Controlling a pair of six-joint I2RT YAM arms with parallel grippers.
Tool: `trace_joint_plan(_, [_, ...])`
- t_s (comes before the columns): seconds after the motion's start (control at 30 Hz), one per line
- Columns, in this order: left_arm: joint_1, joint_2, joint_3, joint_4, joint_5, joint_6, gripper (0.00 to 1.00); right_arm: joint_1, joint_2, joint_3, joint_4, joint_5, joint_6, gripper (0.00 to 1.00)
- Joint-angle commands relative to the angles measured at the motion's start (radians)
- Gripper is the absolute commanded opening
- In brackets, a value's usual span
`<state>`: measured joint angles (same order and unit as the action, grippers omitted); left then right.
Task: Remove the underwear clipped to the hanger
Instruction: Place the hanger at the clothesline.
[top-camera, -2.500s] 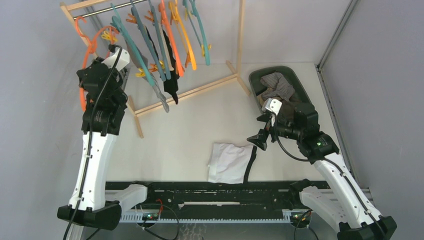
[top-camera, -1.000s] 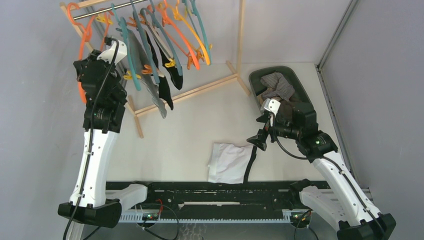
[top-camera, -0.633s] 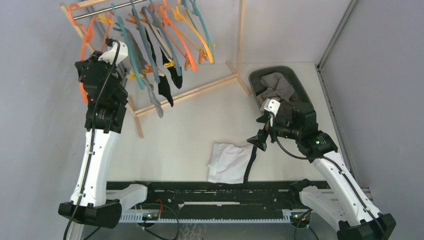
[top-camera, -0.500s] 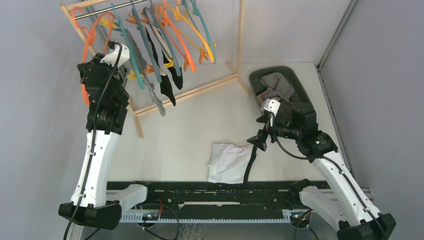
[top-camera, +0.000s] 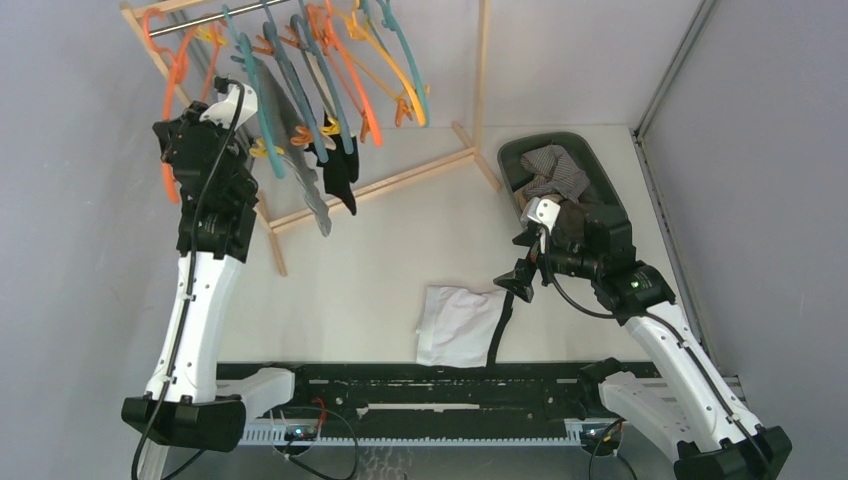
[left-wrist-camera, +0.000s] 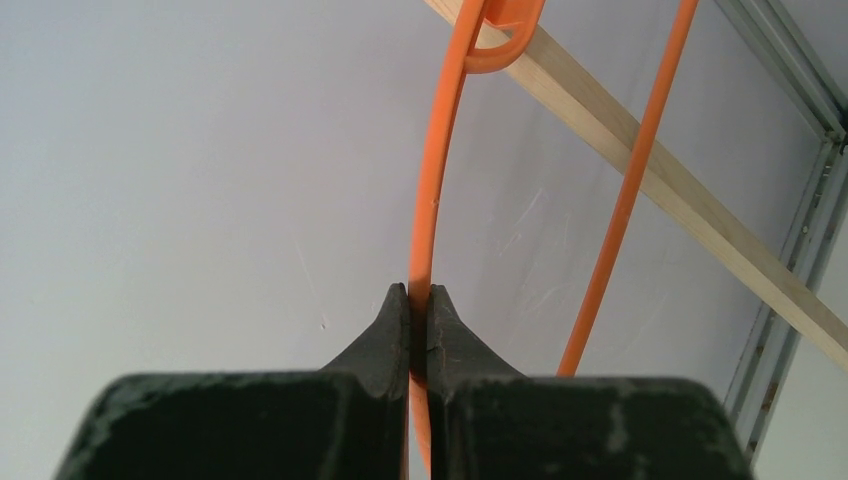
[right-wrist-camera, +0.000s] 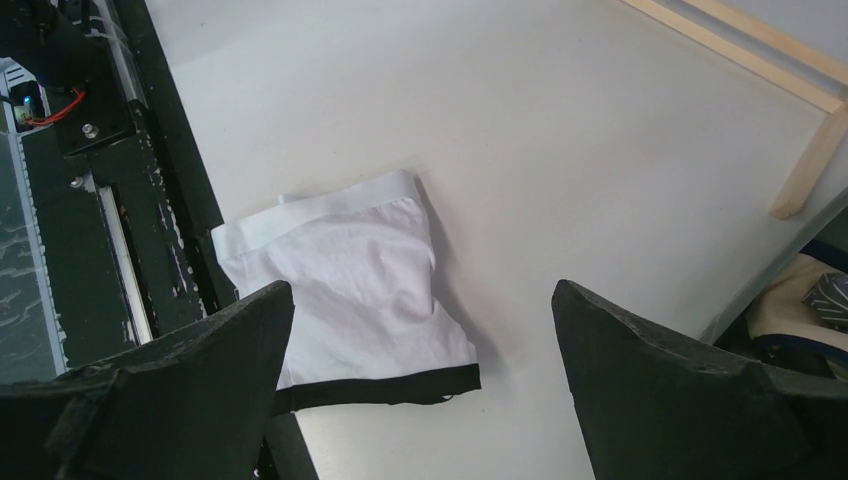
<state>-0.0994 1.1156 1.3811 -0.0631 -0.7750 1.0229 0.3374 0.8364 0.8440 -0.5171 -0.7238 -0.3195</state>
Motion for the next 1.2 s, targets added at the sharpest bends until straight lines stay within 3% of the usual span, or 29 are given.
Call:
trace_joint_plan(0.0, [0.019,0.004,-0.002,0.095,0.031,0.007,0.00,0.007,-0.002,0.002,0.021,-0.017,-0.016,1.00])
trace_joint_plan(0.47, [0.030,-0.013,-0.081,0.155,0.054,-0.002,0.00,0.011,0.001,0.002,0.020,-0.016,-0.019,1.00])
trace_joint_plan(1.17, [0.037,0.054,-0.080,0.128,0.066,-0.011,0.01,0.025,0.006,0.001,0.018,-0.006,-0.029,1.00])
